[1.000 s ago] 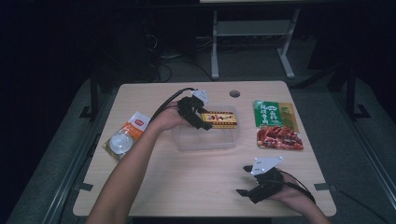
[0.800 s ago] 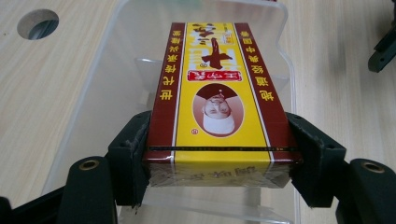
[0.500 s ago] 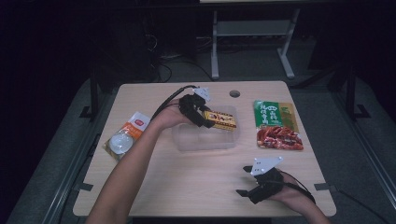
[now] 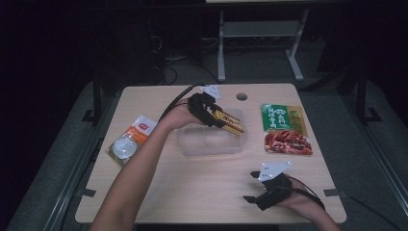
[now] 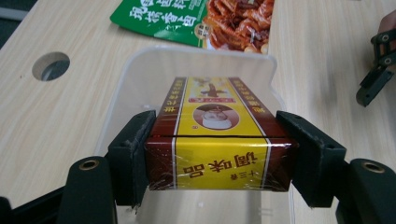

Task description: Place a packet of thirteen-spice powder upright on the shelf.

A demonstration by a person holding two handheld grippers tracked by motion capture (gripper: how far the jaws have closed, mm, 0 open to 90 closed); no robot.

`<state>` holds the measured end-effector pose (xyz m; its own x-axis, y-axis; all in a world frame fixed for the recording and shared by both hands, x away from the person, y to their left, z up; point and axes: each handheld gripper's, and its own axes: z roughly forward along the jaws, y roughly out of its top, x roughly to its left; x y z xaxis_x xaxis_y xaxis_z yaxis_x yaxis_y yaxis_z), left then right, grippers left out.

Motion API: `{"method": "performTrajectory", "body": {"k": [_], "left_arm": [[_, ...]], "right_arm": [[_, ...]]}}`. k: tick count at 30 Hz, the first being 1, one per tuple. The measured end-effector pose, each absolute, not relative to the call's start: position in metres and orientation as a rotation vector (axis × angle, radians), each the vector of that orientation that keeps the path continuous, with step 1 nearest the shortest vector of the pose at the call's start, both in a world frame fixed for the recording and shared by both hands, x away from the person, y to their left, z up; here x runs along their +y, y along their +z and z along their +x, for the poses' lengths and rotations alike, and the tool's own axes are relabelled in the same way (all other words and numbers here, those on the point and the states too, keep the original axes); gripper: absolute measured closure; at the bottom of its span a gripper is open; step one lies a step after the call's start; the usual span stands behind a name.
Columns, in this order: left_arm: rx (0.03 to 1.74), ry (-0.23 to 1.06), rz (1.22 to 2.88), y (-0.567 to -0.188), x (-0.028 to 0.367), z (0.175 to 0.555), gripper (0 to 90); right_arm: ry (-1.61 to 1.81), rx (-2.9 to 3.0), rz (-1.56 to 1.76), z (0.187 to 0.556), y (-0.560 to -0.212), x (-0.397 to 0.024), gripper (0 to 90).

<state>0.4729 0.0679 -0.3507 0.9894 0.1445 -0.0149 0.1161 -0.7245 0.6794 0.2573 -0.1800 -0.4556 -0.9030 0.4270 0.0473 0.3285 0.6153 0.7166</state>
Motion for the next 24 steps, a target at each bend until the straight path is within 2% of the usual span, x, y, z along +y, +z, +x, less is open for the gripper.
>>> {"method": "performTrajectory", "body": {"k": [24], "left_arm": [[0.157, 0.036, 2.330, -0.344, 0.039, 0.483, 31.4]], "right_arm": [[1.169, 2.711, 0.637, 0.258, -0.456, -0.180, 15.3]]}}
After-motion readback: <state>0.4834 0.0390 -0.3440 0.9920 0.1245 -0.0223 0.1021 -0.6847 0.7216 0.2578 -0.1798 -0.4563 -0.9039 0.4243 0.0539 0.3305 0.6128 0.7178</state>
